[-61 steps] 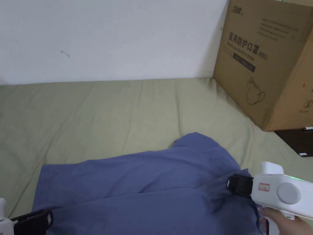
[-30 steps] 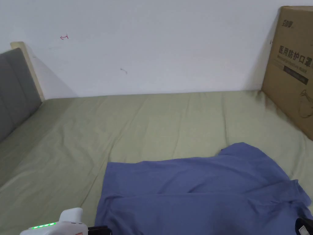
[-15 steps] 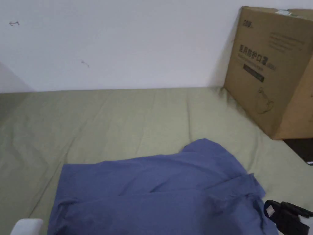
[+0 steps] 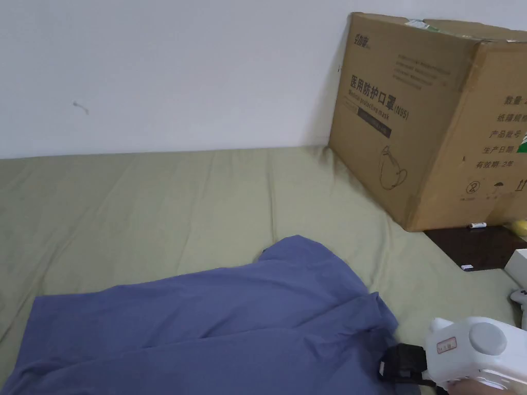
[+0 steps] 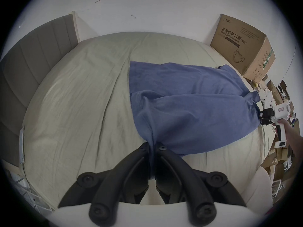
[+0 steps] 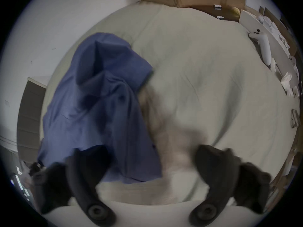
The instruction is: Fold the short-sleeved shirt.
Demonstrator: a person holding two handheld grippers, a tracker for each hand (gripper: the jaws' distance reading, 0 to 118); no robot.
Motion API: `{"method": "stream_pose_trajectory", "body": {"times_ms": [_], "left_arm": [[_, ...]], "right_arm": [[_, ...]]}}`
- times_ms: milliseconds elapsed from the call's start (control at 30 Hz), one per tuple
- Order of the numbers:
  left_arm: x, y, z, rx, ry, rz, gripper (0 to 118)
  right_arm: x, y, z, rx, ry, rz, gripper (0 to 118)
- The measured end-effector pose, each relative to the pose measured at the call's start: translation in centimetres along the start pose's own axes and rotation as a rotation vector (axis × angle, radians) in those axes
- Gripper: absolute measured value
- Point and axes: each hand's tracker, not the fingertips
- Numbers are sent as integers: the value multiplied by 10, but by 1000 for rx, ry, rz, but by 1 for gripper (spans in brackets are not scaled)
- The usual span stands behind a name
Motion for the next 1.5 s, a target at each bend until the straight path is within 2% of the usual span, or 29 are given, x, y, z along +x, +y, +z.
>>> {"method": "stream_pose_trajectory", "body": {"times_ms": [33,67,100,133,167,200,233,333,400,433,533,600,667,800,933,967,1000,1033,1067,1100,1133,1167,1233,1300,1333,1400,1433,1467,1500], "left_arm": [[0,1,-1,-8,0,1,6],[0,1,-3,-19,0,1,6],[0,0,-4,-29,-3,2,6],[0,-2,-5,-37,-5,4,6],[-1,0,-6,-40,-5,4,6],[-1,0,-6,-44,-7,6,6],[0,-1,-6,-46,-5,5,6],[-1,1,-2,-44,-5,6,6],[-1,3,8,-35,-15,15,5],[-3,5,12,-28,-19,12,5],[-6,8,31,-19,-21,2,5],[-8,5,44,-21,-6,-27,5],[-13,-4,64,-62,-35,-52,5],[-20,-42,88,-157,-71,-25,5],[-22,-87,82,-198,-84,-10,6],[-22,-96,74,-203,-83,5,6],[-23,-102,67,-197,-79,24,11],[-24,-106,62,-190,-70,37,25],[-25,-109,59,-188,-40,41,46],[-27,-110,52,-196,-1,30,81],[-26,-110,53,-195,28,12,103],[-24,-109,57,-179,34,-10,115],[-21,-105,75,-94,10,-40,116],[-17,-94,91,-49,3,-11,116],[-14,-89,100,-7,-19,13,116],[-4,-83,122,110,-70,76,115],[1,-82,131,181,-109,100,110],[7,-82,140,256,-165,105,97],[15,-84,148,306,-197,101,91]], "right_arm": [[-6,-4,2,28,-102,65,80],[-10,-6,9,41,-154,132,73],[-12,-8,13,37,-124,177,63],[-14,-9,18,45,-109,215,42],[-16,-10,25,48,-93,243,15],[-21,-9,36,38,-45,254,8],[-26,-11,42,43,-10,264,8],[-44,-14,56,52,-76,388,8],[-45,-18,71,85,-79,406,8],[-42,-19,80,115,-81,393,8],[-30,-21,111,141,19,287,8],[-24,-30,132,138,49,255,8],[-11,-48,150,126,69,241,8],[12,-96,168,21,160,137,8],[27,-130,138,-35,130,95,8],[30,-136,125,-31,100,74,9],[29,-137,113,-33,87,68,14],[28,-140,106,-22,55,73,25],[26,-144,103,-11,2,108,43],[22,-147,103,-3,-45,153,77],[18,-146,105,5,-73,198,99],[13,-148,112,33,-91,247,109],[0,-151,133,129,-106,314,109],[-7,-147,150,239,-81,352,109],[-17,-150,163,298,-40,357,109],[-43,-161,192,390,127,360,108],[-54,-169,201,461,197,369,108],[-65,-177,211,527,264,372,104],[-75,-183,216,567,306,379,104]]}}
